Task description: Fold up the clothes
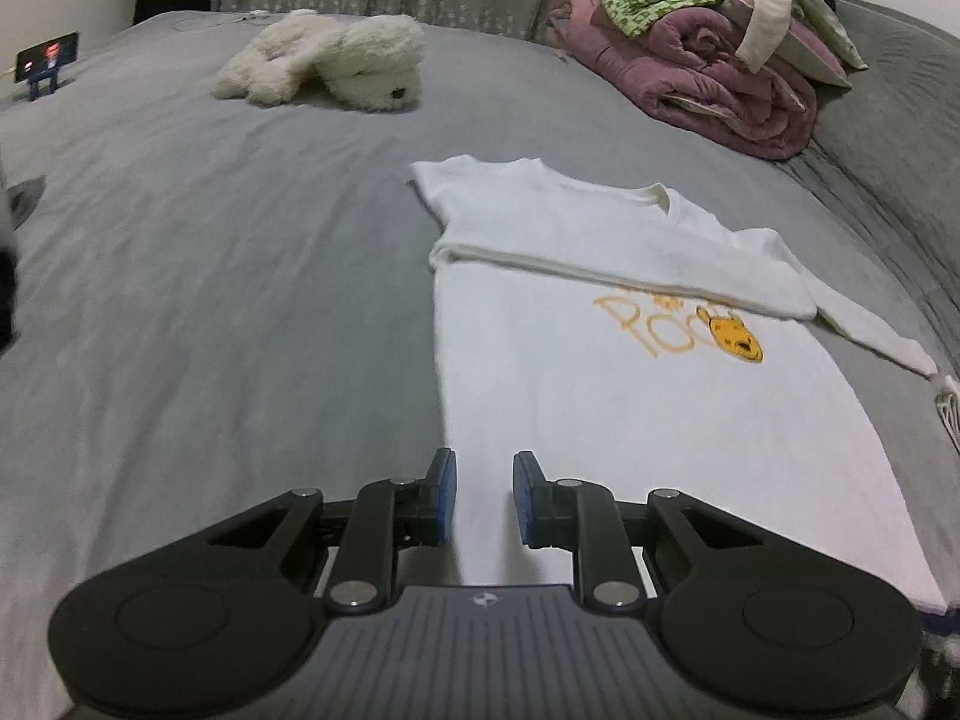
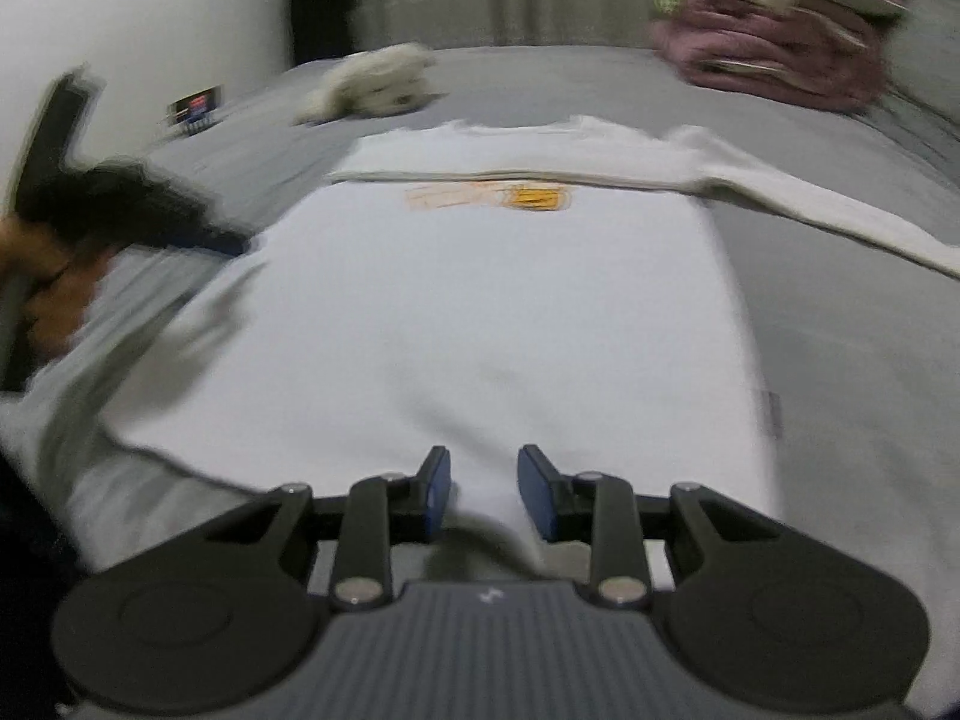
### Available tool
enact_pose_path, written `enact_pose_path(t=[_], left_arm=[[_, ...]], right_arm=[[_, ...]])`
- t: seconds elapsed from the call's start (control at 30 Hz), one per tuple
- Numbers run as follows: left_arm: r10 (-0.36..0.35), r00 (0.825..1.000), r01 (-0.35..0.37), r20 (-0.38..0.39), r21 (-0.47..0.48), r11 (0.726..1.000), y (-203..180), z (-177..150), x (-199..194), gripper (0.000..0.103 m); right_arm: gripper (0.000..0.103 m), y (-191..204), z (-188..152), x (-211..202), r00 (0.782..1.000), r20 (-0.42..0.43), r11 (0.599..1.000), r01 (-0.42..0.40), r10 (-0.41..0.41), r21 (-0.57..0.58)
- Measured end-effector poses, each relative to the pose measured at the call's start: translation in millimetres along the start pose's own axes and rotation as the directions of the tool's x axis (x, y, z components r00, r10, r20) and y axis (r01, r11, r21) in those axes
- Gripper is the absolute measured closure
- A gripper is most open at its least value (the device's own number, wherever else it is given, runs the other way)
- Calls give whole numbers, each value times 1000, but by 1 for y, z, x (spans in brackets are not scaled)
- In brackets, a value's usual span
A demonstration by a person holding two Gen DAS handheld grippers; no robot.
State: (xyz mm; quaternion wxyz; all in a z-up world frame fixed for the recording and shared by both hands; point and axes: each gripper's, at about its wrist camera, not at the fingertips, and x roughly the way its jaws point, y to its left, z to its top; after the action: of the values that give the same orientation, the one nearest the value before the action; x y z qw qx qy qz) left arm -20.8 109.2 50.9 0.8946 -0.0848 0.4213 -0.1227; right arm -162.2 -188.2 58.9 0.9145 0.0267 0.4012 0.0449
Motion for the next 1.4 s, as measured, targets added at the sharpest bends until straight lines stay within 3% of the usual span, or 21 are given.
enact_pose_path(t=[0.17, 0.3, 0.43, 0.57, 0.73, 0.8, 0.93, 0.97, 1.03, 1.07, 1.4], left_arm=[[3, 1000, -4, -7, -43, 999, 6, -27, -22, 85], [-4, 1000, 3, -15, -52, 999, 4, -50, -34, 85], [-23, 1000, 21, -20, -64, 998, -1, -74, -48, 85], [-65, 998, 62, -23, -137, 989, 6, -88, -61, 85], [-108, 994, 100, -29, -194, 976, 12, -95, -64, 85], [-124, 992, 115, -31, -210, 971, 14, -97, -64, 77], [-124, 991, 116, -39, -176, 978, 7, -97, -58, 74], [-132, 991, 123, -39, -176, 977, 6, -96, -58, 74], [-145, 988, 136, -44, -170, 976, 4, -96, -58, 81], [-141, 989, 131, -50, -164, 978, 4, -97, -57, 95], [-155, 988, 151, -6, -205, 967, 8, -92, -81, 99]], right_arm=[[69, -48, -11, -1, 996, -19, 989, 84, -83, 118], [72, -72, -16, -3, 999, -16, 977, 53, -51, 205], [73, -80, -24, -13, 998, 5, 975, 65, -68, 213], [69, -94, -38, -33, 995, 16, 960, 95, -103, 263], [69, -114, -47, -33, 999, 30, 934, 6, -17, 356], [69, -119, -49, -31, 1000, 27, 921, -16, 6, 390], [69, -119, -52, -29, 999, 33, 909, -49, 39, 413], [73, -119, -53, -29, 998, 34, 907, -59, 49, 418], [87, -117, -53, -26, 997, 29, 905, -71, 65, 420], [89, -116, -53, -25, 998, 26, 908, -63, 57, 415], [94, -111, -46, -52, 992, 96, 895, -117, 84, 430]])
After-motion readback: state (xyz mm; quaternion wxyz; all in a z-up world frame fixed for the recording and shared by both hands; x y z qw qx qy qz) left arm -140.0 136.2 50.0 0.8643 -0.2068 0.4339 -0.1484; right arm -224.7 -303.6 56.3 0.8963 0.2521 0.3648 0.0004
